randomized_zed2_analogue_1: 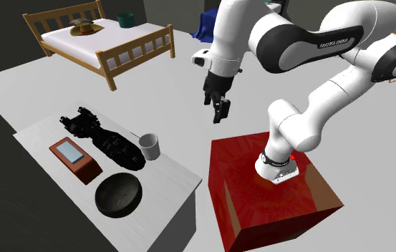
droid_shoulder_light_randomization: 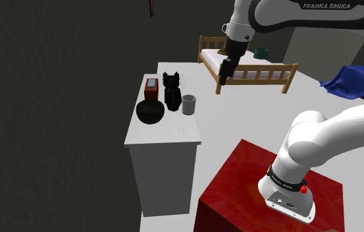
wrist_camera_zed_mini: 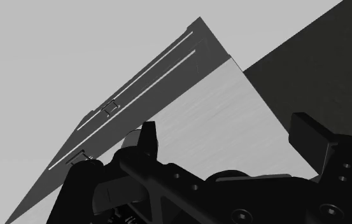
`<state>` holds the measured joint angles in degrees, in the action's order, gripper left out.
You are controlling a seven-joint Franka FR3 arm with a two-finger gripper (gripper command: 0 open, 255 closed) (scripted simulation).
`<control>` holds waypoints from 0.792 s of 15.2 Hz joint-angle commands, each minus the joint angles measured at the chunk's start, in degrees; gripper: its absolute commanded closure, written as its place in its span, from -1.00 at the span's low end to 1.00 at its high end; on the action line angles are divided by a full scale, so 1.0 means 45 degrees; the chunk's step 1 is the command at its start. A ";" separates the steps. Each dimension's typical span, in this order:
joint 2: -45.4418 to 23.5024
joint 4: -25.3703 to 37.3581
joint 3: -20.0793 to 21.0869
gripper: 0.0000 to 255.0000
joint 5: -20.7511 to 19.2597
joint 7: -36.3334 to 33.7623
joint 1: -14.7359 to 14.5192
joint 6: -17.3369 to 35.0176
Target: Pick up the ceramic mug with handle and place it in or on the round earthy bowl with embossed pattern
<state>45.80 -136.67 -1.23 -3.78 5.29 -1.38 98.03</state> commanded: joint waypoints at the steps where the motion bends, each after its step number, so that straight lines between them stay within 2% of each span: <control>1: 0.0000 0.0000 0.0000 -1.00 0.0000 0.0000 0.0000 0.0000; 12: -0.5078 0.1040 -0.0859 -1.00 -0.0352 0.1030 0.0059 0.3383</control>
<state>24.95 -132.70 -4.84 -5.33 9.55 -1.10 112.20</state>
